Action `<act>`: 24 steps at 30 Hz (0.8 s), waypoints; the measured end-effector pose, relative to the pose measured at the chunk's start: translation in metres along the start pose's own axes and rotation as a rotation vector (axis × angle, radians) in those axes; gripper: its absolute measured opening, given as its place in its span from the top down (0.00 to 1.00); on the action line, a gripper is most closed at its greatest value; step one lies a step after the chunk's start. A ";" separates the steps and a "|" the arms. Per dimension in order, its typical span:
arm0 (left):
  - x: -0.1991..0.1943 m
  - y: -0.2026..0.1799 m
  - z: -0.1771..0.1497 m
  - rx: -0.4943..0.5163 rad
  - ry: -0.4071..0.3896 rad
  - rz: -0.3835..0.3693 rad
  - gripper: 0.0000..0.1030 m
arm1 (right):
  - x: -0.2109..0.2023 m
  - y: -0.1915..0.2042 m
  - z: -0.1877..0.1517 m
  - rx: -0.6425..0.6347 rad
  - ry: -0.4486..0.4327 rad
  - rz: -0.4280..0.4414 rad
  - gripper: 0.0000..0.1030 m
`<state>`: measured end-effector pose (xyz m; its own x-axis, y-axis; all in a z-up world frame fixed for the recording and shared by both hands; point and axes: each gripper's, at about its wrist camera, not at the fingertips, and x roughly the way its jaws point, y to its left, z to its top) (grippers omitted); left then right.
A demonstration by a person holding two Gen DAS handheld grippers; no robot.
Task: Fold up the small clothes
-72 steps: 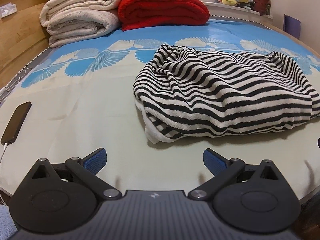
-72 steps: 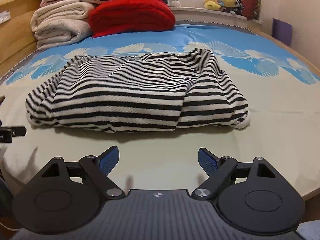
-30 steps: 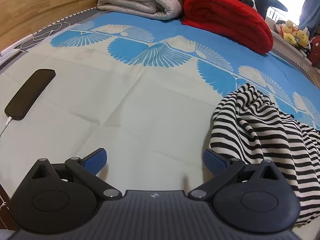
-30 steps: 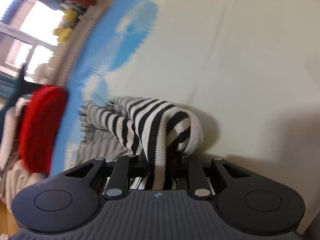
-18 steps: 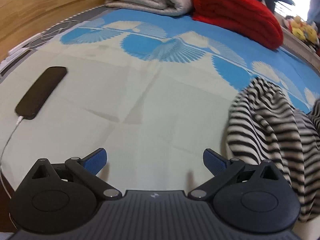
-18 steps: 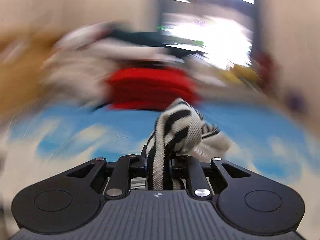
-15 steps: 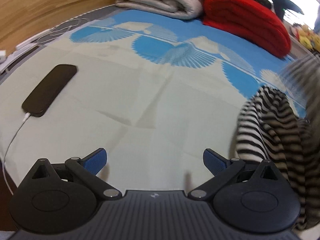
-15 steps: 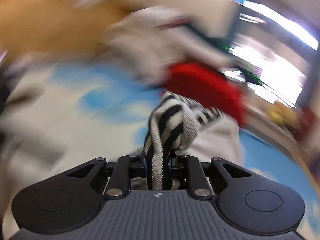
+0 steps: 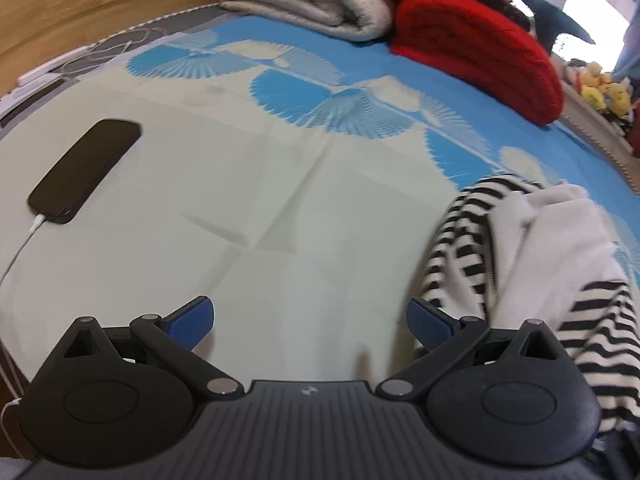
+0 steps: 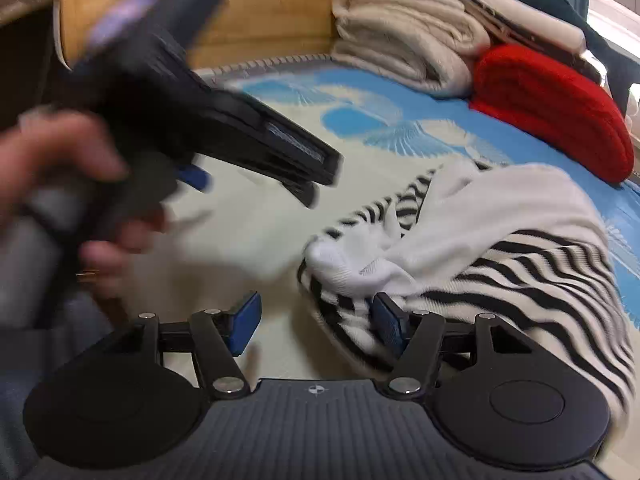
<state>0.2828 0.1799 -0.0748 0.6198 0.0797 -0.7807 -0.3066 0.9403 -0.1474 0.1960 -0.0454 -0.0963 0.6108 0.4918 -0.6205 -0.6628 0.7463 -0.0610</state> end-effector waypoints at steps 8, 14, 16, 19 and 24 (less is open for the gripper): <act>-0.025 -0.041 -0.019 0.119 -0.065 -0.247 0.00 | -0.079 -0.066 -0.009 0.200 -0.145 -0.313 0.75; 0.009 -0.096 -0.051 0.356 0.117 -0.160 0.00 | -0.026 -0.069 -0.052 0.206 0.039 -0.285 0.74; 0.020 -0.093 -0.052 0.286 0.157 -0.160 0.00 | -0.030 -0.061 -0.053 0.179 0.032 -0.281 0.74; 0.024 -0.081 -0.044 0.169 0.192 -0.189 0.00 | -0.046 -0.070 -0.047 0.211 0.015 -0.231 0.73; 0.008 -0.063 -0.044 0.116 0.200 -0.241 0.00 | -0.089 -0.117 -0.034 0.300 -0.049 -0.205 0.51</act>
<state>0.2758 0.1068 -0.0986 0.5068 -0.2050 -0.8373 -0.0776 0.9565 -0.2811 0.2045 -0.1921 -0.0606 0.7426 0.3335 -0.5808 -0.3724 0.9264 0.0558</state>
